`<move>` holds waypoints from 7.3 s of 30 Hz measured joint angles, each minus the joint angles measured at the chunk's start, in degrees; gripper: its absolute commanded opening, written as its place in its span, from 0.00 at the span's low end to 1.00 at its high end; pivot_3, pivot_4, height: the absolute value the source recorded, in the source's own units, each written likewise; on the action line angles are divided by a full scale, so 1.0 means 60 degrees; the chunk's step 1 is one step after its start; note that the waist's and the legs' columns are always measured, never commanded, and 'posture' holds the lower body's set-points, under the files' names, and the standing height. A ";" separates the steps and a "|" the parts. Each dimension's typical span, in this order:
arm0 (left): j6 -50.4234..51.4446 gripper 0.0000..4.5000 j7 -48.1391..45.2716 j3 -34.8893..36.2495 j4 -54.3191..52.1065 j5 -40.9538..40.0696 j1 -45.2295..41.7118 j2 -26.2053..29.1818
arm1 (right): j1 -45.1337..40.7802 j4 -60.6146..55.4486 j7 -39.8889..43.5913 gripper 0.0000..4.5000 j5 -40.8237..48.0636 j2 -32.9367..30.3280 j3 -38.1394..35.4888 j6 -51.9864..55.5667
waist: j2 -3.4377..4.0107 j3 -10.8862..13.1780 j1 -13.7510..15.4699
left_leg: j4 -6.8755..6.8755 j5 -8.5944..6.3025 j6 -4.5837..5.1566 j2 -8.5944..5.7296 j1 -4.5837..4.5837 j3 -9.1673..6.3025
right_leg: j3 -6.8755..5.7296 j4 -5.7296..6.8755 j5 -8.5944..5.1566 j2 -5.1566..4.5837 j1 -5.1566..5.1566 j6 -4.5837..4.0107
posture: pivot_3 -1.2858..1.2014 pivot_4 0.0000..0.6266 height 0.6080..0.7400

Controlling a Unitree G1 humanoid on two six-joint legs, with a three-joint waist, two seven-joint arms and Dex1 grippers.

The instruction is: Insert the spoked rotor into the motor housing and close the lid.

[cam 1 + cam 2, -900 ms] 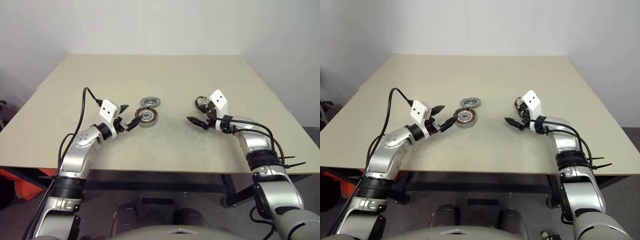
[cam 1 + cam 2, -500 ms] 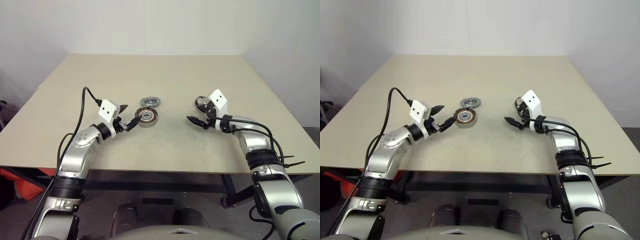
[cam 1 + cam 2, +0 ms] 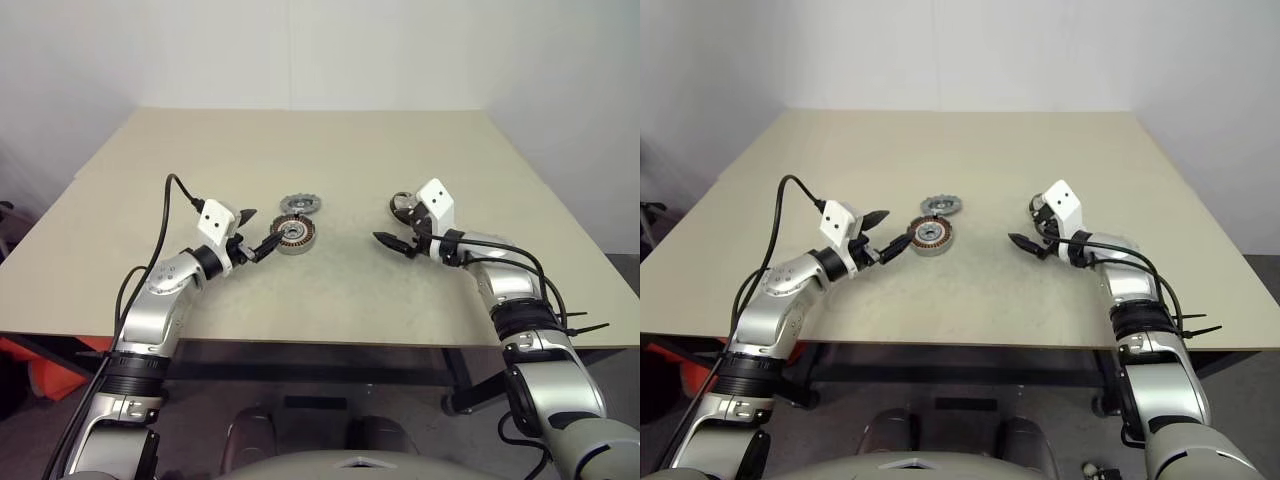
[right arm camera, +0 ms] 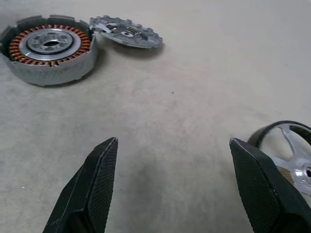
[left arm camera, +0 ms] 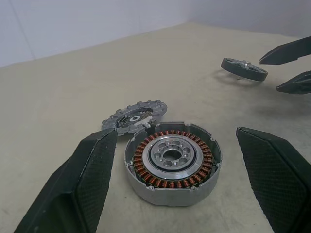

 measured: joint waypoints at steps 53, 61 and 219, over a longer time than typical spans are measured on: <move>-0.8145 0.91 -0.4818 -0.4130 1.2131 0.6489 -0.8876 0.0140 | 0.3710 -0.6475 -0.1095 0.92 0.1270 0.0350 -0.0186 0.2392 | -0.0003 0.0002 0.0756 | -0.0010 0.0001 -0.0002 -0.0006 -0.0006 -0.0004 | -0.0002 -0.0013 0.0001 -0.0030 0.0002 0.0009 | 0.52 0.00 1.00; -0.8079 0.91 -0.4104 -0.4515 1.2385 0.7279 -0.9067 -0.0240 | 0.3795 -0.6778 -0.1540 0.92 0.1257 0.0648 -0.0105 0.2425 | -0.0003 0.0002 0.0775 | -0.0012 0.0001 -0.0001 -0.0009 -0.0013 -0.0010 | -0.0003 -0.0018 0.0001 -0.0031 0.0002 0.0013 | 0.52 0.00 1.00; -1.0200 0.01 -0.3816 -0.6007 1.2819 0.9334 -0.9997 -0.3148 | 0.4879 -0.8714 -0.4611 0.92 0.0938 0.1599 -0.0280 0.2695 | -0.0007 0.0005 0.0785 | -0.0049 -0.0003 0.0008 -0.0033 -0.0019 -0.0016 | -0.0001 -0.0056 0.0001 -0.0059 -0.0002 0.0047 | 0.52 0.00 1.00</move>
